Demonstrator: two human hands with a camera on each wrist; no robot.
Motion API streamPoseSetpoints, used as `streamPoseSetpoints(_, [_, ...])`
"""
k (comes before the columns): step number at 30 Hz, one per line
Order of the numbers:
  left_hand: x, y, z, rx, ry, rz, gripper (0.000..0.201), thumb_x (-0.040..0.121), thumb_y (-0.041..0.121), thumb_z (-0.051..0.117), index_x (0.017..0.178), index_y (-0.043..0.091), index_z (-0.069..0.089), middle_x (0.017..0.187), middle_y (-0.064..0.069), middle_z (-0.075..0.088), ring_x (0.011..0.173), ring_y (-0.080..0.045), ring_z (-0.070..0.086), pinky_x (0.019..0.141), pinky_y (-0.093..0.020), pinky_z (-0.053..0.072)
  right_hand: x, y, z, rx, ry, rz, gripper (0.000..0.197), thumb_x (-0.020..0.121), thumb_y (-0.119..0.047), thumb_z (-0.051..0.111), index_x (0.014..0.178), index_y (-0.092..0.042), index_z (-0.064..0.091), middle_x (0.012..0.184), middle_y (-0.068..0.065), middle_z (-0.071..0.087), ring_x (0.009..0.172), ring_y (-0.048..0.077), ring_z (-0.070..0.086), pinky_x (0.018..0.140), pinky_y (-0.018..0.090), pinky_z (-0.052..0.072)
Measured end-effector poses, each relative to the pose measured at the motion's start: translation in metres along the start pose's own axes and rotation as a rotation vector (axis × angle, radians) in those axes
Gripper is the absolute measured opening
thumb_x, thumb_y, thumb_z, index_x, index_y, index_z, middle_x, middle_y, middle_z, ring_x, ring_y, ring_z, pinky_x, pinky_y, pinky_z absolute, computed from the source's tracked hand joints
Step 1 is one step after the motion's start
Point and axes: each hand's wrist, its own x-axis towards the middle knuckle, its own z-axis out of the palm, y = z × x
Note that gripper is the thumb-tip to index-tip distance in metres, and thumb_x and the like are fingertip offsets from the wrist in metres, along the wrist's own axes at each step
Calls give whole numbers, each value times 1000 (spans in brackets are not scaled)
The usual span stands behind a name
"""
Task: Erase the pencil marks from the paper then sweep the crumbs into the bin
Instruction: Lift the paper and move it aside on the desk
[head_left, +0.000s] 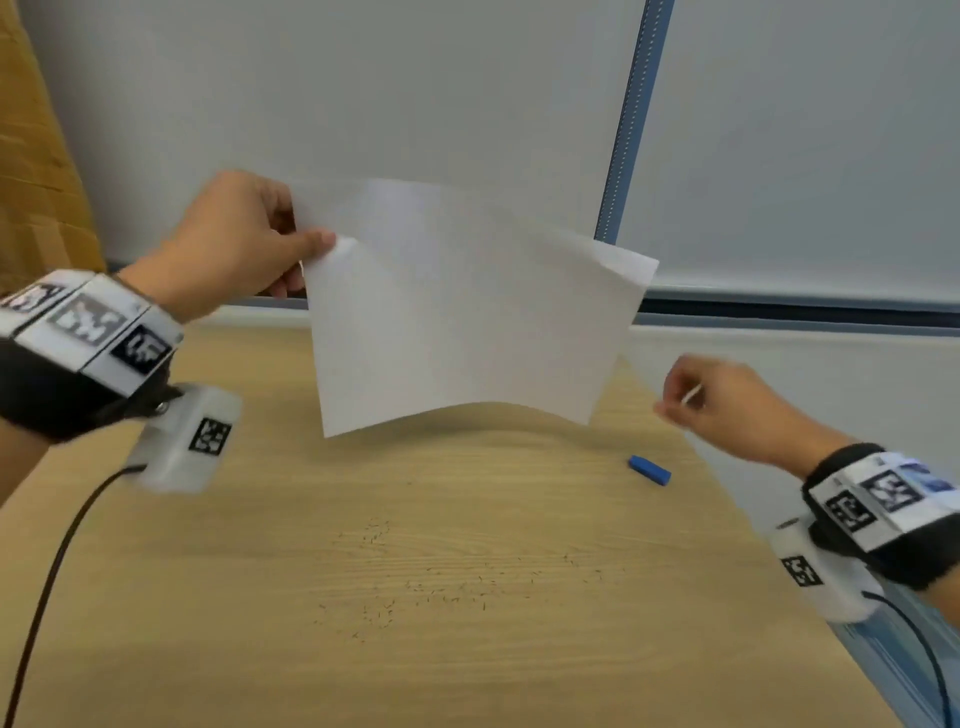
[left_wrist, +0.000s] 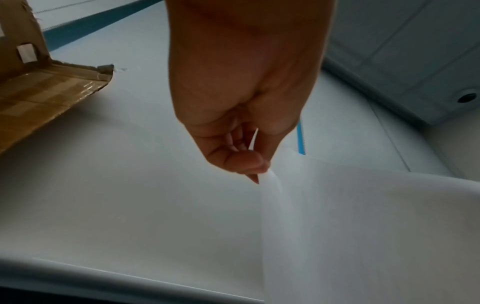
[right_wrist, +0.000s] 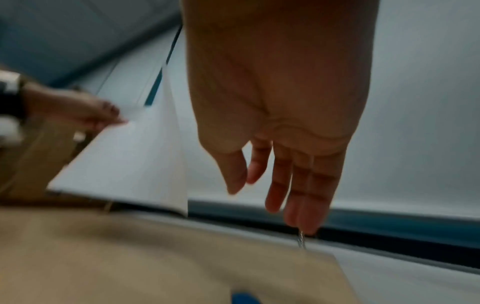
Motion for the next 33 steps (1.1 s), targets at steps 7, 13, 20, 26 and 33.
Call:
streamPoseSetpoints(7, [69,-5,47,66,-125,-115,15,97,14,59,100,-1,62,71,-13,63,50,-16,58,40,-20,48,10,22,58,-219,-328,-5,5,83,-12,62,86,-13,58,85,-5,56,81,18,57,66,23,46])
streamPoseSetpoints(13, [98,-20,95,105,-192,-182,16,97,15,58,92,0,56,66,-11,56,48,-18,54,33,-16,43,28,-19,29,2,-54,-151,10,85,-17,65,76,-15,60,71,-10,57,66,10,54,55,16,38])
streamPoseSetpoints(20, [119,-57,147,246,-295,-237,36,95,17,61,64,5,47,57,-10,53,47,-23,47,42,-25,39,120,-51,52,-15,-55,-159,10,85,-21,64,77,-18,59,88,0,63,79,20,60,71,32,50])
streamPoseSetpoints(26, [126,-80,178,297,-355,-305,30,97,18,59,72,4,49,58,-11,54,48,-23,48,47,-26,40,174,-28,116,-174,-216,-8,24,86,-28,66,95,-6,62,104,16,66,91,31,63,81,35,54])
streamPoseSetpoints(33, [122,-100,172,209,-353,-417,16,97,15,58,104,1,57,76,-15,64,50,-18,61,41,-24,52,192,-21,131,-217,-246,17,30,86,-28,67,102,-3,63,101,15,67,88,28,63,83,39,55])
